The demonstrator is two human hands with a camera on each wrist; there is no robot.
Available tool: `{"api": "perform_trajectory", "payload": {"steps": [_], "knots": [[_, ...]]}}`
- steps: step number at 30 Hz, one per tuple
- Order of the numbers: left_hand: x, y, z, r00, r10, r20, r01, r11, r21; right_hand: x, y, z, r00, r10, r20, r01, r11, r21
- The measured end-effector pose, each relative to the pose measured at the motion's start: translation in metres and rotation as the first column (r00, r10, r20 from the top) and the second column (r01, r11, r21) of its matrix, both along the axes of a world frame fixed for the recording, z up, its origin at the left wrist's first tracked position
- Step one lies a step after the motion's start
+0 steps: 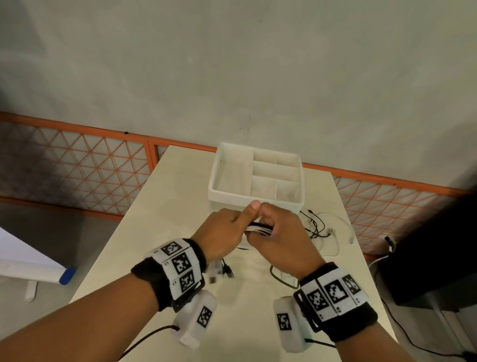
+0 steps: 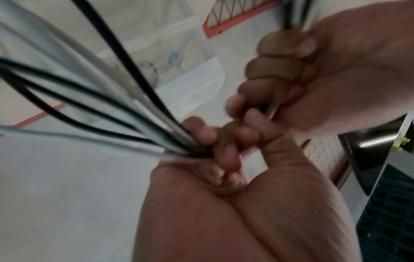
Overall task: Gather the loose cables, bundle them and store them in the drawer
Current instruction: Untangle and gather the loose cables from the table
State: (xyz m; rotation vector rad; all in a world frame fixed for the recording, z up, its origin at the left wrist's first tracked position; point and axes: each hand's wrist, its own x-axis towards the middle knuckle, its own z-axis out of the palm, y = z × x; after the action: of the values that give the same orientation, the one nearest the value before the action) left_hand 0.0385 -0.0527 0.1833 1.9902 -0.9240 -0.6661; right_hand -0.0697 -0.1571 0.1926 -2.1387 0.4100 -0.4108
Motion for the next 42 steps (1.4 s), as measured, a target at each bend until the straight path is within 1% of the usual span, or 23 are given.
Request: {"api": "perform_trajectory", "payload": {"steps": [2,3,5,7,9,11,13,14,16,17,19,21,22,24,28,30,33,34,36,38,40,41,42], "knots": [[0.007,0.002,0.004,0.998,0.054,0.018,-0.053,0.998,-0.038,-0.008,-0.011,-0.002,1.000,0.012,-0.019,-0.010,0.996,0.089],[0.012,0.004,0.006,0.996,0.088,-0.009,-0.089,0.993,-0.075,-0.011,-0.016,-0.004,1.000,0.017,-0.014,-0.015,0.989,0.150],[0.021,0.008,0.009,0.984,0.131,-0.123,-0.146,0.982,-0.123,-0.018,-0.021,-0.011,0.999,-0.008,0.033,-0.002,0.959,0.285],[0.025,0.012,0.009,0.969,0.081,-0.234,-0.097,0.994,-0.057,-0.022,-0.023,-0.013,0.989,-0.082,0.120,0.035,0.936,0.351],[0.025,0.016,0.004,0.959,0.032,-0.282,-0.016,0.998,0.060,-0.024,-0.025,-0.011,0.971,-0.165,0.174,0.097,0.934,0.345],[0.025,0.019,0.000,0.955,0.038,-0.295,-0.012,0.996,0.089,-0.026,-0.027,-0.011,0.966,-0.192,0.174,0.132,0.943,0.307],[0.026,0.021,0.000,0.952,0.080,-0.294,-0.070,0.997,0.045,-0.027,-0.029,-0.013,0.982,-0.161,0.094,0.134,0.959,0.248],[0.026,0.021,0.002,0.955,0.100,-0.280,-0.099,0.995,0.018,-0.028,-0.030,-0.014,0.992,-0.122,0.016,0.117,0.975,0.190],[0.023,0.018,0.005,0.967,0.105,-0.232,-0.112,0.993,-0.020,-0.027,-0.025,-0.013,0.995,-0.012,-0.101,0.021,0.996,0.083],[0.021,0.016,0.005,0.976,0.083,-0.201,-0.090,0.996,-0.025,-0.024,-0.020,-0.013,0.995,0.034,-0.097,-0.029,0.998,0.051],[0.017,0.012,0.005,0.986,0.023,-0.168,-0.023,1.000,0.006,-0.019,-0.014,-0.014,0.997,0.074,-0.006,-0.073,0.997,0.031],[0.017,0.012,0.004,0.980,-0.023,-0.196,0.034,0.998,0.056,-0.015,-0.013,-0.016,0.996,0.069,0.064,-0.068,0.998,-0.013],[0.018,0.013,0.004,0.975,-0.040,-0.220,0.057,0.996,0.070,-0.015,-0.014,-0.017,0.995,0.062,0.072,-0.061,0.998,-0.021],[0.020,0.015,0.006,0.967,-0.051,-0.250,0.068,0.996,0.062,-0.017,-0.018,-0.021,0.998,0.039,0.050,-0.040,0.999,0.012],[0.021,0.017,0.008,0.971,0.022,-0.237,-0.029,0.999,-0.029,-0.026,-0.031,-0.032,0.999,-0.018,0.027,0.011,0.970,0.244],[0.019,0.016,0.007,0.974,0.057,-0.221,-0.069,0.997,-0.044,-0.031,-0.038,-0.038,0.999,-0.048,0.007,0.045,0.978,0.202],[0.020,0.015,0.007,0.953,0.107,-0.283,-0.129,0.990,-0.059,-0.036,-0.045,-0.048,0.992,-0.124,-0.003,0.124,0.984,0.126],[0.020,0.015,0.008,0.945,0.112,-0.308,-0.141,0.987,-0.073,-0.038,-0.048,-0.052,0.986,-0.166,-0.013,0.167,0.983,0.073],[0.020,0.012,0.014,0.927,0.105,-0.359,-0.156,0.981,-0.116,-0.042,-0.057,-0.063,0.961,-0.271,-0.048,0.262,0.954,-0.144],[0.019,0.012,0.022,0.909,0.090,-0.407,-0.175,0.969,-0.176,-0.045,-0.068,-0.077,0.935,-0.334,-0.117,0.284,0.906,-0.315],[0.022,0.014,0.032,0.882,0.094,-0.463,-0.226,0.944,-0.239,-0.052,-0.080,-0.090,0.890,-0.388,-0.241,0.283,0.882,-0.376],[0.027,0.015,0.037,0.868,0.104,-0.485,-0.260,0.928,-0.266,-0.056,-0.088,-0.091,0.848,-0.442,-0.292,0.314,0.863,-0.395],[0.032,0.017,0.041,0.860,0.124,-0.496,-0.296,0.912,-0.286,-0.061,-0.096,-0.088,0.798,-0.520,-0.304,0.386,0.829,-0.406]]}}
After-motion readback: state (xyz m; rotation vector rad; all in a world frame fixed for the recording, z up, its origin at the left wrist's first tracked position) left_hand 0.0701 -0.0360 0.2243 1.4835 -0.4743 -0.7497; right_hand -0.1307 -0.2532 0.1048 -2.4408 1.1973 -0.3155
